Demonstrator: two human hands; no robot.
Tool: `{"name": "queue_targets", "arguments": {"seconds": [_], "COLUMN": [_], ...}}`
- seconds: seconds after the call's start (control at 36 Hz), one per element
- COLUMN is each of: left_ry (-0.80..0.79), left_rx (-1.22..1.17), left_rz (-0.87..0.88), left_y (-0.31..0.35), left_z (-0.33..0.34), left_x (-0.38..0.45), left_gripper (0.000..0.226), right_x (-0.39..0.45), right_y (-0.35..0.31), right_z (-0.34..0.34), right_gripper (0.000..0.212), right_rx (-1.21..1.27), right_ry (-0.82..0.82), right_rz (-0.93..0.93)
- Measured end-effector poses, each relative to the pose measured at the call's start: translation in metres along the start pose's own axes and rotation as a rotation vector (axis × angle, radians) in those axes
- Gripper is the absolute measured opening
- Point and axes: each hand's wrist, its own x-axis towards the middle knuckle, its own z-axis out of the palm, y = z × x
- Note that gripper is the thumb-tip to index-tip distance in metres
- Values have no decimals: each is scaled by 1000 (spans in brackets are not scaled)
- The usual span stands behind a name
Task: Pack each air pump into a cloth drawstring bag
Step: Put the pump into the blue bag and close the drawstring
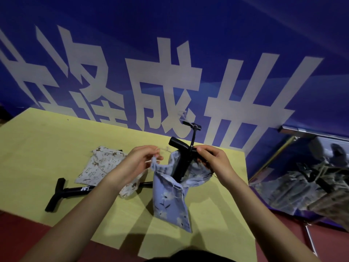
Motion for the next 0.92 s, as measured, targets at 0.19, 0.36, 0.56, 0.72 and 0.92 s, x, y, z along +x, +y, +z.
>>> {"name": "queue_targets", "arguments": {"seconds": [0.19, 0.36, 0.56, 0.72, 0.92], "left_ry": [-29, -23, -19, 24, 77], "left_rx": [-590, -97, -117, -258, -77], "left_rz": [87, 200, 188, 219, 116], "left_y": [20, 17, 15, 17, 6], "left_z": [26, 23, 23, 21, 10], "left_x": [-5, -6, -14, -12, -2], "left_gripper": [25, 36, 27, 26, 28], "right_x": [2, 2, -4, -7, -10], "right_y": [-11, -15, -8, -12, -14], "right_z": [7, 0, 0, 5, 7], "right_gripper": [17, 32, 22, 22, 28], "right_rx": [21, 365, 796, 649, 528], "right_ry": [-43, -195, -118, -159, -278], "right_rz": [-35, 244, 462, 397, 344]}}
